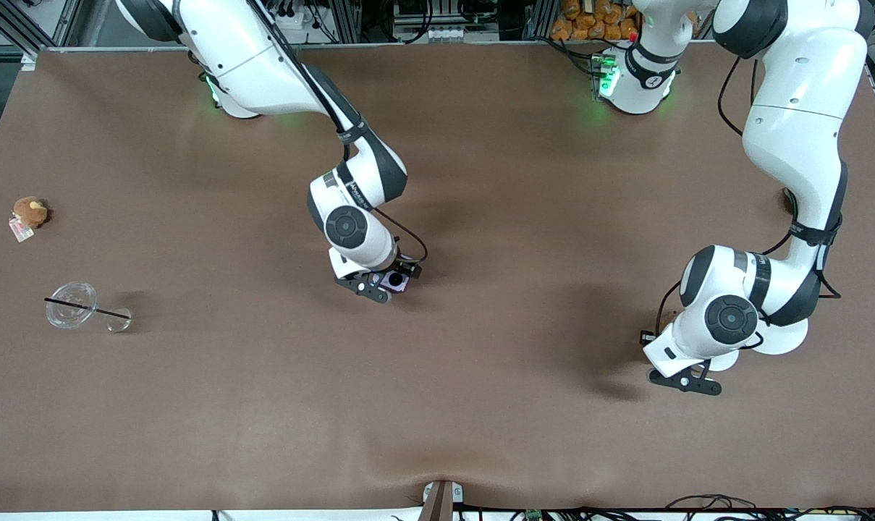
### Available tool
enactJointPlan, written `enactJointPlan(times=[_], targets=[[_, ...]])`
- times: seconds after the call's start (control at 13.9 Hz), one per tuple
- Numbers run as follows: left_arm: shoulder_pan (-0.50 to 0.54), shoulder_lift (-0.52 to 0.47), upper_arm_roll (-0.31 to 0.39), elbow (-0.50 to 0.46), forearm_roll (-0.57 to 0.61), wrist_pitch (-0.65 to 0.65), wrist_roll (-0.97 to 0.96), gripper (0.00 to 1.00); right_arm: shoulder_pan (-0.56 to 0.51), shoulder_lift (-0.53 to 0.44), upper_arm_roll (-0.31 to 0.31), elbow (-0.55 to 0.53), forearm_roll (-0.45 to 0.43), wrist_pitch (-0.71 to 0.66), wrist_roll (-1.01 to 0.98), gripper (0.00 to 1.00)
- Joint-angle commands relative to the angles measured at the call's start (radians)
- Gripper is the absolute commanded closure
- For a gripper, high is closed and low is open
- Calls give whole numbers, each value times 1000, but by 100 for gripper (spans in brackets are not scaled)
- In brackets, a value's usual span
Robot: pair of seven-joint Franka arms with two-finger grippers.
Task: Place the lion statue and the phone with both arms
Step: 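Place the lion with the left gripper while the right gripper carries the phone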
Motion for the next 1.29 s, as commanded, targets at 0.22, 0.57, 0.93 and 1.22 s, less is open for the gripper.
enactJointPlan(times=[0.22, 0.57, 0.93, 1.22], targets=[[-17, -43, -9, 1, 24, -44, -12, 0, -113, -20, -23, 148, -11, -270, -126, 100], [-49, -98, -27, 7, 24, -140, -15, 0, -345, -88, -23, 150, -5, -382, -490, 100], [-94, -176, -46, 10, 18, -230, -13, 0, -481, -94, -30, 150, -127, -396, -686, 100], [-80, -300, -84, 24, -20, -347, 4, 0, -595, -83, -30, 147, -189, -384, -834, 100]])
